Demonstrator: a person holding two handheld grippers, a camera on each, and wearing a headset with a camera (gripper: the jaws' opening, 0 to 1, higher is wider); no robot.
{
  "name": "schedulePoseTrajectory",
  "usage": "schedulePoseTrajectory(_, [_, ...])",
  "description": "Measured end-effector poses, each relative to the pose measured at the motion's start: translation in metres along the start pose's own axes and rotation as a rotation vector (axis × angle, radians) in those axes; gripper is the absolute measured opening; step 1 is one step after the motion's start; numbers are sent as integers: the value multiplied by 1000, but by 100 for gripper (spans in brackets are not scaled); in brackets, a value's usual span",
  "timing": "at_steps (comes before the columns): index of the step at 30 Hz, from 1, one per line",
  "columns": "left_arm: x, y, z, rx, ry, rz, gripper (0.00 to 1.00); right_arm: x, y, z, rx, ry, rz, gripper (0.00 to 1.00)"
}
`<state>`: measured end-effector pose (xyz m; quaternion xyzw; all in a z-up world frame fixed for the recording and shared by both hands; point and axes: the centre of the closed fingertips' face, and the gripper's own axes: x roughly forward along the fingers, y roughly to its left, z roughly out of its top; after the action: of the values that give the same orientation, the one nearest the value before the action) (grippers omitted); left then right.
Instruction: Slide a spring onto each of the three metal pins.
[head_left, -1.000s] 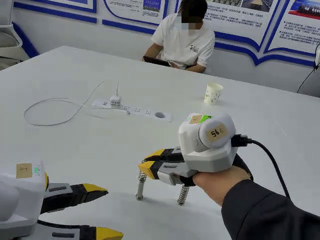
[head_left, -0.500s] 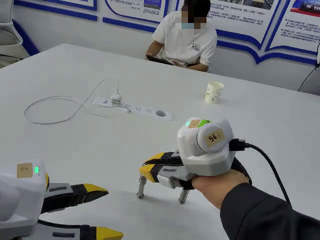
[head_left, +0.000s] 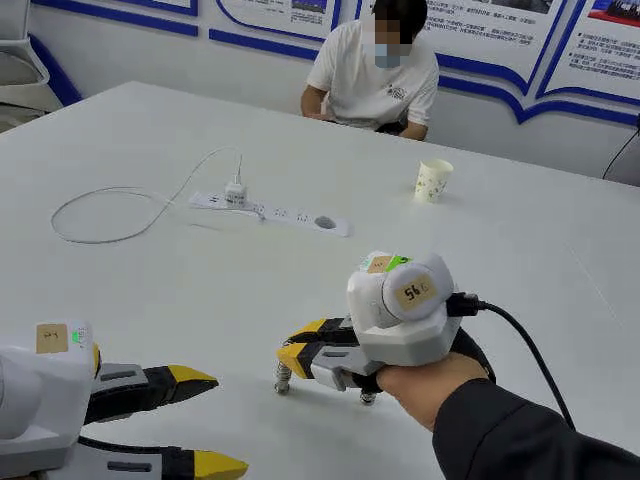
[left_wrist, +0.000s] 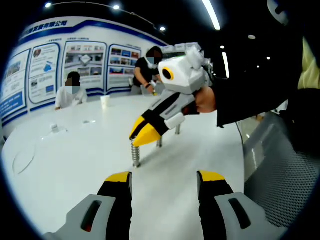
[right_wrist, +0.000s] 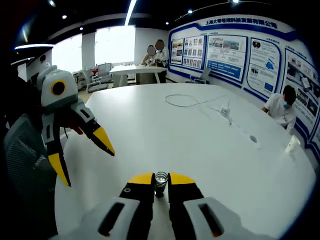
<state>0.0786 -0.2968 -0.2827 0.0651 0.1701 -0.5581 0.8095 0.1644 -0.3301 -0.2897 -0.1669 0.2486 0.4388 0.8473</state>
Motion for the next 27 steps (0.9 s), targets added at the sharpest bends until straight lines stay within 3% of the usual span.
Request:
schedulePoseTrajectory(16, [0,0,-1,-6,1,1,53,9,4,-14,-4,42,9,12])
schedulePoseTrajectory(27, [1,-1,0,-3,3,-1,53,8,4,-14,-8,42,8,13])
